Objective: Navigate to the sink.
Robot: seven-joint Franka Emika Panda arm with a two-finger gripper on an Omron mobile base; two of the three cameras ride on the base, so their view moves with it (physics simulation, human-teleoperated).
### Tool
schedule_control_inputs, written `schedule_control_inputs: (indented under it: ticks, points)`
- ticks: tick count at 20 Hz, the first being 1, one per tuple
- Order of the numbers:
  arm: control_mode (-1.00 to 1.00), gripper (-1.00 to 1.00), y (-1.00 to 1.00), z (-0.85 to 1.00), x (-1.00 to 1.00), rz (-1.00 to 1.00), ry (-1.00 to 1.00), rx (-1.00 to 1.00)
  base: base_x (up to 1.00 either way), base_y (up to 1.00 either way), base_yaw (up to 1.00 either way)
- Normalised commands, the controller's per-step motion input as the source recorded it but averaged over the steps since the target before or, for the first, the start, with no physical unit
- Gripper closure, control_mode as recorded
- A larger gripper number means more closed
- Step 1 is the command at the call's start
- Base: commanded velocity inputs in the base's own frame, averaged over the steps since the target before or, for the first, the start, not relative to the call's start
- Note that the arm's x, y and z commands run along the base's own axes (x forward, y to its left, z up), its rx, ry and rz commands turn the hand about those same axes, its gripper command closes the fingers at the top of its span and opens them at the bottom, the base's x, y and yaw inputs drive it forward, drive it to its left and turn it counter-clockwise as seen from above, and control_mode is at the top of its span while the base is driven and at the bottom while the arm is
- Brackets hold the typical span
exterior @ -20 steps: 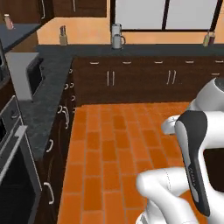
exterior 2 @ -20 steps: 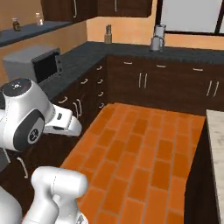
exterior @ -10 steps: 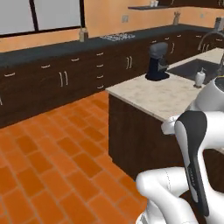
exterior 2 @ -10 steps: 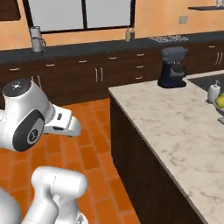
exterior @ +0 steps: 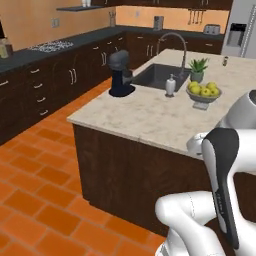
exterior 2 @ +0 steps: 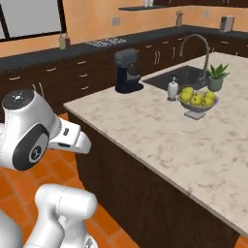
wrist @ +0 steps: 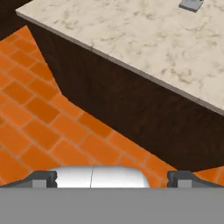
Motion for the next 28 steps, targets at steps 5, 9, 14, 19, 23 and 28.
schedule_control_inputs:
  ticks: [5,9,14,19,23,28]
  points:
    - [1.00,-1.00,0.00,0.00,0.00,0.00,0.00,0.00,1.00,1.00,-0.22]
    - [1.00,-1.00,0.00,0.00,0.00,0.00,0.00,0.00,1.00,1.00,-0.21]
    - [1.00,-1.00,0.00,0.00,0.00,0.00,0.00,0.00,1.00,1.00,-0.17]
    - [1.00,-1.00,0.00,0.00,0.00,0.00,0.00,0.00,1.00,1.00,-0.17]
    - [1.00,-1.00,0.00,0.00,0.00,0.00,0.00,0.00,1.00,1.00,-0.18]
    - [1.00,-1.00,0.00,0.00,0.00,0.00,0.00,0.00,1.00,1.00,-0.17]
